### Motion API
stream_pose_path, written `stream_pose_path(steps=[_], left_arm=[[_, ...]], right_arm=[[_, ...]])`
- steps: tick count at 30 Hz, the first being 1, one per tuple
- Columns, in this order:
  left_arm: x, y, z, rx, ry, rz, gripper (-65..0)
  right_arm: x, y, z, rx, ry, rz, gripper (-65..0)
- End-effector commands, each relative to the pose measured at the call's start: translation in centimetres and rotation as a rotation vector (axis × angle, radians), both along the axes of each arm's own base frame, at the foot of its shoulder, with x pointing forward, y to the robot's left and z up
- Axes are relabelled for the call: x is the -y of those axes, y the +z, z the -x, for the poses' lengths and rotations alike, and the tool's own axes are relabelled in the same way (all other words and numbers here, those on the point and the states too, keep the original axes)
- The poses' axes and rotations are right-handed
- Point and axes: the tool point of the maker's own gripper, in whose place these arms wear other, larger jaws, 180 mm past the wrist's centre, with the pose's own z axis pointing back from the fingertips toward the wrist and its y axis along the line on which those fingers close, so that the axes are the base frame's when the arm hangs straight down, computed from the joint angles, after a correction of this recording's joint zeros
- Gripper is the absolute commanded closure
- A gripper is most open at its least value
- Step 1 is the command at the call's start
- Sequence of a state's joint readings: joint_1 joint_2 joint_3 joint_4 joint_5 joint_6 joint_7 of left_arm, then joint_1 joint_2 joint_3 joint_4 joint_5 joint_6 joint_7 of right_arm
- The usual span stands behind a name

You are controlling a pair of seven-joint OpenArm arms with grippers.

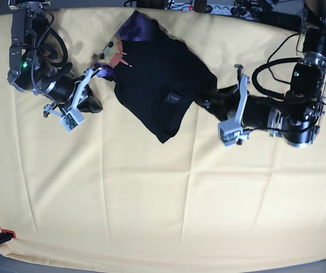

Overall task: Fold the T-shirt properly
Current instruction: 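Rotate and flatten the bundle with both grippers, print side up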

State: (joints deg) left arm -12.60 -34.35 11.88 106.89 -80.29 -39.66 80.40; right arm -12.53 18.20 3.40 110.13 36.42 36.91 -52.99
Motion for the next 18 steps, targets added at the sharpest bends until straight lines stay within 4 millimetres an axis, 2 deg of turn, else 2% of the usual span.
stream_pose_path(steps=[1, 5, 8, 10, 14, 18], left_arm=[[0.2, 0.7, 0.8, 0.011, -0.022, 0.022, 0.0], [0.5, -2.1, 4.7, -0.095, -0.055, -0.009, 0.0], [-0.1, -5.1, 7.1, -0.148, -0.094, -0.113, 0.0], [-0.8, -7.2, 7.8, -0.147, -0.116, -0.212, 0.0], [-1.2, -10.1, 6.8, -0.027, -0.099, -0.313, 0.0], [-1.1, -11.1, 3.9, 0.107, -0.079, -0.339, 0.0]], right_arm=[[-0.1, 1.1, -0.5, 0.037, 0.008, -0.013, 0.0], [-0.1, 0.7, -0.1, 0.022, 0.033, 0.007, 0.0], [0.0, 0.4, 0.2, -0.004, 0.038, 0.019, 0.0], [-0.2, 0.2, 0.7, -0.032, 0.05, 0.006, 0.0], [-0.8, -0.7, 2.6, -0.101, 0.084, -0.015, 0.0], [-1.2, -1.5, 4.4, -0.146, 0.096, -0.043, 0.0]])
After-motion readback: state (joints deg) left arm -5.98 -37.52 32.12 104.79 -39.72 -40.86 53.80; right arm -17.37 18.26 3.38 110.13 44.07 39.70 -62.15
